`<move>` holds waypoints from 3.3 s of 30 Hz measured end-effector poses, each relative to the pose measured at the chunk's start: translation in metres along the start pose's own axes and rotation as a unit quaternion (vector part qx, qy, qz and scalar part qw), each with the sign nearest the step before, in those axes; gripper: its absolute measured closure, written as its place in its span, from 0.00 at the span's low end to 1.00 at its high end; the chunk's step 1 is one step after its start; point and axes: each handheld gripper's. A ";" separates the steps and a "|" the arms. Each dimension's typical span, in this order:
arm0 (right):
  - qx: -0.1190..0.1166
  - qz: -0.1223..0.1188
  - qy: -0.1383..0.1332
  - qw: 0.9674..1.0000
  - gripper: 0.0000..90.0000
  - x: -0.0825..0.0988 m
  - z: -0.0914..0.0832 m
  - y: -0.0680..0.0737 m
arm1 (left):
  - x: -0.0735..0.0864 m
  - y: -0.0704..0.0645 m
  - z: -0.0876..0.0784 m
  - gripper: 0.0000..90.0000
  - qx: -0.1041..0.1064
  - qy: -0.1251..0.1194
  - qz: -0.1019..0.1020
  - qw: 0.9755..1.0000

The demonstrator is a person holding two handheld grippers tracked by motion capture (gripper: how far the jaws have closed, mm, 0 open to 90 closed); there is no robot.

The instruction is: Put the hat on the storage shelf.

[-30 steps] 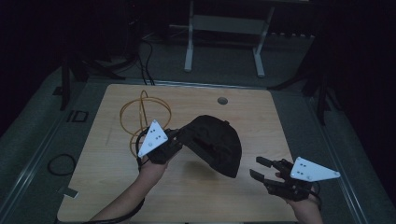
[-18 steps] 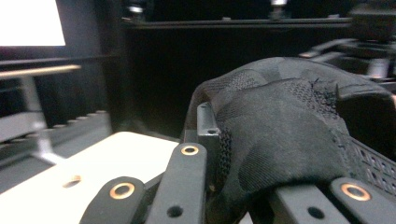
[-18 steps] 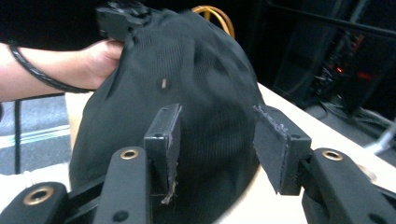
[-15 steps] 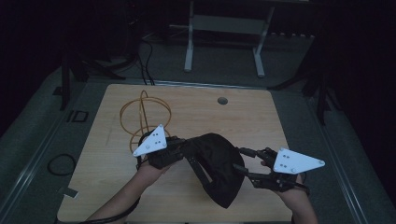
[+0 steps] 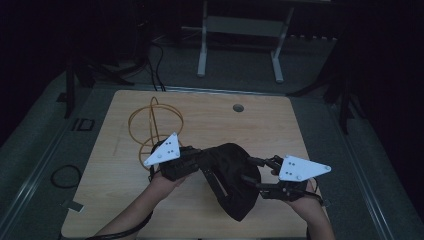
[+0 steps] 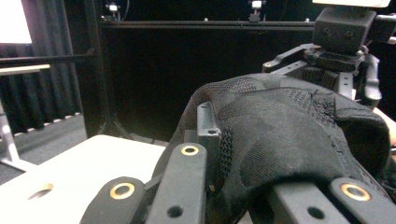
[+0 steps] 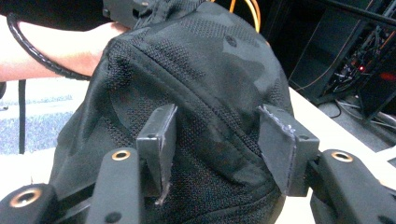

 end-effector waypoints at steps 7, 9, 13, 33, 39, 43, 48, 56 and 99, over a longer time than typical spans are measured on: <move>0.005 -0.015 0.012 1.000 0.71 0.001 0.007 0.002 | 0.000 0.000 0.002 0.98 0.005 -0.002 -0.007 1.000; 0.003 -0.020 0.019 1.000 0.77 0.001 0.009 0.002 | -0.001 -0.001 0.002 0.98 0.003 -0.001 -0.008 1.000; 0.000 -0.020 0.027 0.999 0.96 0.002 0.013 0.002 | 0.001 0.000 0.002 0.98 0.002 0.001 -0.012 1.000; 0.002 0.030 -0.057 0.998 0.98 -0.010 -0.009 -0.005 | -0.002 0.007 -0.002 0.79 -0.019 0.019 -0.004 1.000; 0.017 0.034 -0.070 0.997 0.98 -0.017 -0.017 -0.009 | -0.001 0.009 -0.015 0.56 -0.044 0.019 0.006 0.999; 0.031 0.036 -0.079 0.996 0.98 -0.025 -0.022 -0.015 | 0.002 0.009 -0.026 0.39 -0.065 0.034 0.009 0.997; 0.061 0.037 -0.087 0.994 0.98 -0.039 -0.024 -0.026 | 0.011 0.011 -0.039 0.20 -0.079 0.054 -0.004 0.995; 0.089 0.033 -0.079 0.992 0.98 -0.058 -0.016 -0.046 | 0.040 0.007 -0.076 0.11 -0.126 0.093 0.004 0.988; 0.012 0.035 -0.008 0.999 0.98 -0.150 0.169 -0.089 | 0.125 0.005 -0.156 0.05 -0.256 0.128 -0.036 0.958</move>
Point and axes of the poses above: each handheld gripper's, and its own axes: z roughly forward along the jaws, x roughly out of its underside, y roughly to its left, and after that the axes turned 12 degrees about -x, right-handed
